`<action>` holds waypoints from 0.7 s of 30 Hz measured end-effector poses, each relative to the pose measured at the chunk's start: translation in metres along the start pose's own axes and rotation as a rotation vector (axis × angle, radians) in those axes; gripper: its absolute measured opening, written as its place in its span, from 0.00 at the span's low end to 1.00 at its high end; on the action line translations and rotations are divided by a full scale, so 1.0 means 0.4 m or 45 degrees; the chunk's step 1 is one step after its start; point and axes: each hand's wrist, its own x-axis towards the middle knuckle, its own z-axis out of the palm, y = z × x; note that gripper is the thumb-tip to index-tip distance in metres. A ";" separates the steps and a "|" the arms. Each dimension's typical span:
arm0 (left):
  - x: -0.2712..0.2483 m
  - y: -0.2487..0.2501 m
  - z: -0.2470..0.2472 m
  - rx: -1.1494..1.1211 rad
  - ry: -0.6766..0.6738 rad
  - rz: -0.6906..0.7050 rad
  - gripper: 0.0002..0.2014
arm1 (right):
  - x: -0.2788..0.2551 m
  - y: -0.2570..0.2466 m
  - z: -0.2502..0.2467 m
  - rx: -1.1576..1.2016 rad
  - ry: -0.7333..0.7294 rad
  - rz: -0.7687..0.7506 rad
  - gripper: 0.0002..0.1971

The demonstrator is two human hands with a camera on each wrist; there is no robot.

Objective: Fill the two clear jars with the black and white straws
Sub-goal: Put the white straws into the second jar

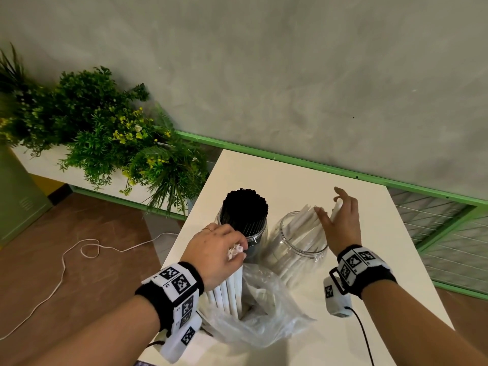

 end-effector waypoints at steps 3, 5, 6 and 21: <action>-0.001 0.000 0.001 0.000 0.011 0.004 0.19 | -0.007 0.006 -0.024 -0.026 0.015 -0.003 0.36; -0.001 -0.001 0.002 -0.006 0.016 0.004 0.19 | -0.019 0.011 -0.031 -0.022 0.027 -0.033 0.39; -0.002 0.000 0.003 -0.007 0.014 0.003 0.19 | -0.025 0.013 -0.034 -0.009 0.040 -0.041 0.40; -0.005 0.009 -0.002 0.000 -0.005 -0.013 0.20 | -0.042 0.022 -0.014 -0.176 -0.256 -0.224 0.24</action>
